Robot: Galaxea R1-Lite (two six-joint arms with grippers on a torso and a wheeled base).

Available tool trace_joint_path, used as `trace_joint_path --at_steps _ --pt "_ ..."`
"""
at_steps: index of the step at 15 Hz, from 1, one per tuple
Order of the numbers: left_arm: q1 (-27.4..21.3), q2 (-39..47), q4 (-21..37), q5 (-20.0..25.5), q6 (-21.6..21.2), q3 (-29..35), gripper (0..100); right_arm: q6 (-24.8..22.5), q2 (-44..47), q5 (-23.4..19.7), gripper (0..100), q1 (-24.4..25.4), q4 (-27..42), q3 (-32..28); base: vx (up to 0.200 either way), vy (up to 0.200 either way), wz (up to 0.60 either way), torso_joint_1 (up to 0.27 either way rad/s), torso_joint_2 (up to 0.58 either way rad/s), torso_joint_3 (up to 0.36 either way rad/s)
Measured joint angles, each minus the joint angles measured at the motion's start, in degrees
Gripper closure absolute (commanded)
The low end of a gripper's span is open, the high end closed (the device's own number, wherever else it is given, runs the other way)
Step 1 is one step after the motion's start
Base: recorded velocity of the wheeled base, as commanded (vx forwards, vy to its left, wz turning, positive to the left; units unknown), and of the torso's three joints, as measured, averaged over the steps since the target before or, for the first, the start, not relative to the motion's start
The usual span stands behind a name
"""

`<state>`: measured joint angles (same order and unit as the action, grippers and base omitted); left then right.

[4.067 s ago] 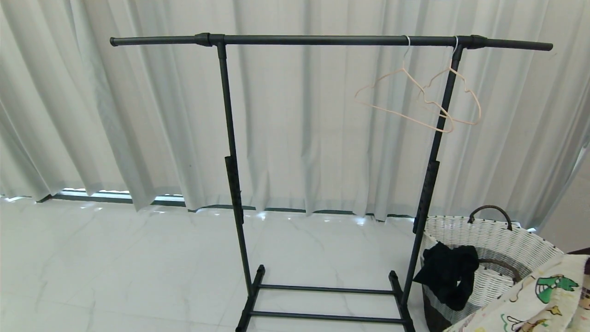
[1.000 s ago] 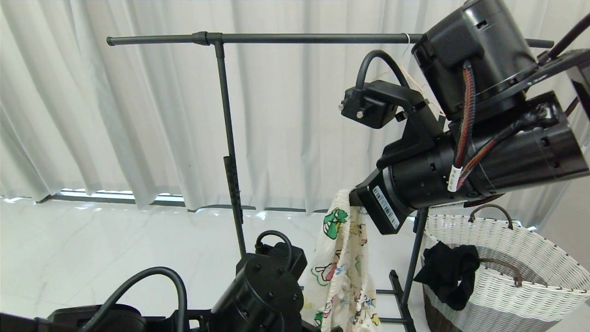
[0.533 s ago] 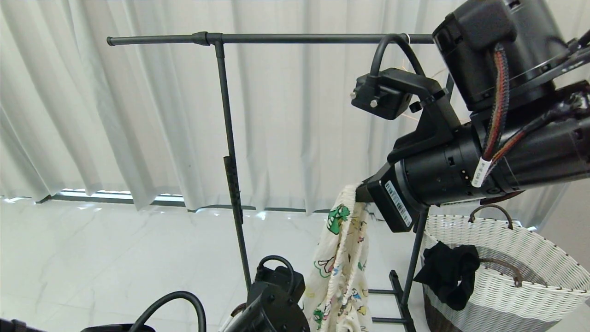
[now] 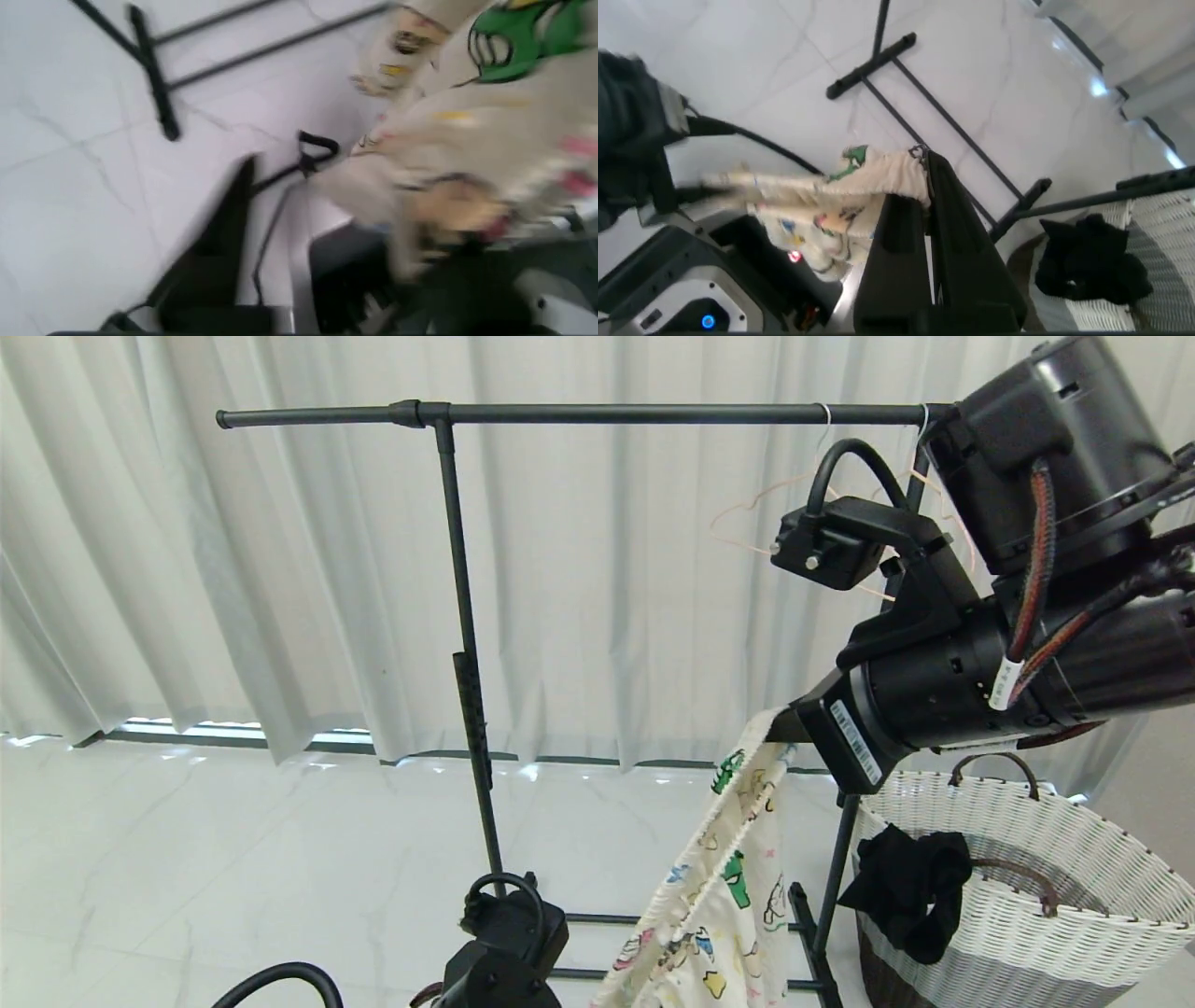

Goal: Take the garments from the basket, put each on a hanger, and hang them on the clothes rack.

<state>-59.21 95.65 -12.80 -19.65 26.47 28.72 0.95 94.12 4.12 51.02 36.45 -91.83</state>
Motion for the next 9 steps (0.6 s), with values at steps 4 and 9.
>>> trace_joint_path --at_steps 4,9 --pt "-0.73 -3.36 0.18 -3.67 -1.60 0.38 100 0.02 -5.38 1.93 100 -1.93 0.11 9.20 0.000 0.000 0.00 0.000 0.00 0.000" --pt "3.45 -10.70 16.98 4.79 -10.30 19.43 100 0.02 -14.60 2.44 100 -4.02 0.20 18.32 0.000 0.000 0.00 0.000 0.00 0.000"
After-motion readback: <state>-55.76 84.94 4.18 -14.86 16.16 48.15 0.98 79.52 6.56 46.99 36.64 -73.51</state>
